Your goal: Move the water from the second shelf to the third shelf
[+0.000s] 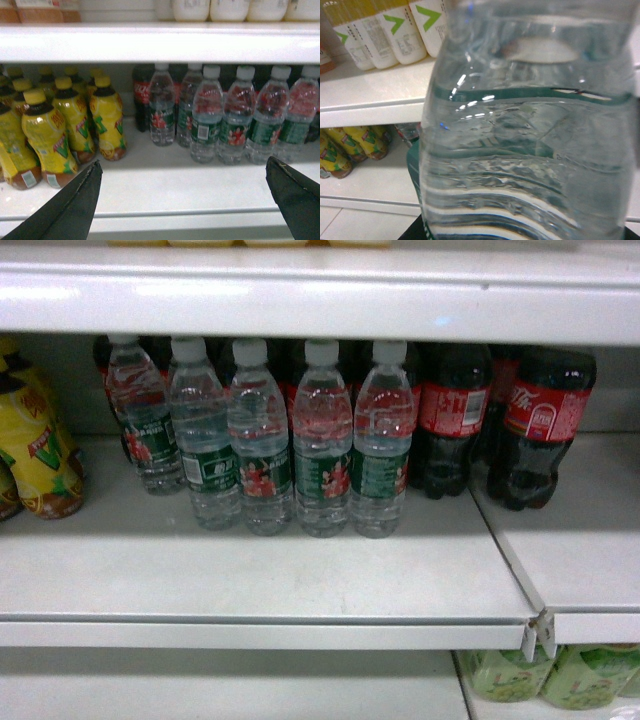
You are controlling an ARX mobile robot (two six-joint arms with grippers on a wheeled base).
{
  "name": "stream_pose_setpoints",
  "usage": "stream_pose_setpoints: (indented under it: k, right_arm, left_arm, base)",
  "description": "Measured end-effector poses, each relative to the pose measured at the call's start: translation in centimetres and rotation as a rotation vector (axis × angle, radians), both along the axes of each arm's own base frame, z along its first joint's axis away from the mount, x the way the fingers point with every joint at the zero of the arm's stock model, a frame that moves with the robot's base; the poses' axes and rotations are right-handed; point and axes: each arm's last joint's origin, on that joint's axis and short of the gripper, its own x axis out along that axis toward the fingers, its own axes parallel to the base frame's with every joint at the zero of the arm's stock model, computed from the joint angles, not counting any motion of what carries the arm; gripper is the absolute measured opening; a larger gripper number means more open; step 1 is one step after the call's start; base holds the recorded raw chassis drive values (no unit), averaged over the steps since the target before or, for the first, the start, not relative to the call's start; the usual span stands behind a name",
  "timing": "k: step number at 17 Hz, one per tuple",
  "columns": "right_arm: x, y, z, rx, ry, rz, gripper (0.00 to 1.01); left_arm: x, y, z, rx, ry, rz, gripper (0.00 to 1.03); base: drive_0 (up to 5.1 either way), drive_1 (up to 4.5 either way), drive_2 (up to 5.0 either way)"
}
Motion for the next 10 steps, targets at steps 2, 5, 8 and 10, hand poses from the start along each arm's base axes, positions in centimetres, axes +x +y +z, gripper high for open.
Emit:
stream_pose_setpoints:
  k: [2,5,8,10]
  right_arm:
    - [0.00,0.00,-0.03,-0.001,0.002,0.000,0.42]
    - [-0.01,0.00,-0.02,-0.001,0.001,0.000,0.42]
    - [0.00,0.01,0.04,0.000,-0.004,0.001,0.42]
    - [-0.01,0.00,0.15,0.001,-0.007,0.000,0.42]
  left_arm:
    - [0.00,0.00,0.00,0.000,-0.001,0.002,0.98]
    - [0.00,0.01,0.02,0.000,-0.002,0.002,0.98]
    - [0.00,0.00,0.05,0.000,-0.005,0.000,0.98]
    - [0.00,0.00,0.03,0.000,-0.003,0.000,0.98]
  base:
    - [0.0,0.00,0.0]
    - [0.0,0.00,0.0]
    - [0.0,0.00,0.0]
    - [0.0,0.00,0.0]
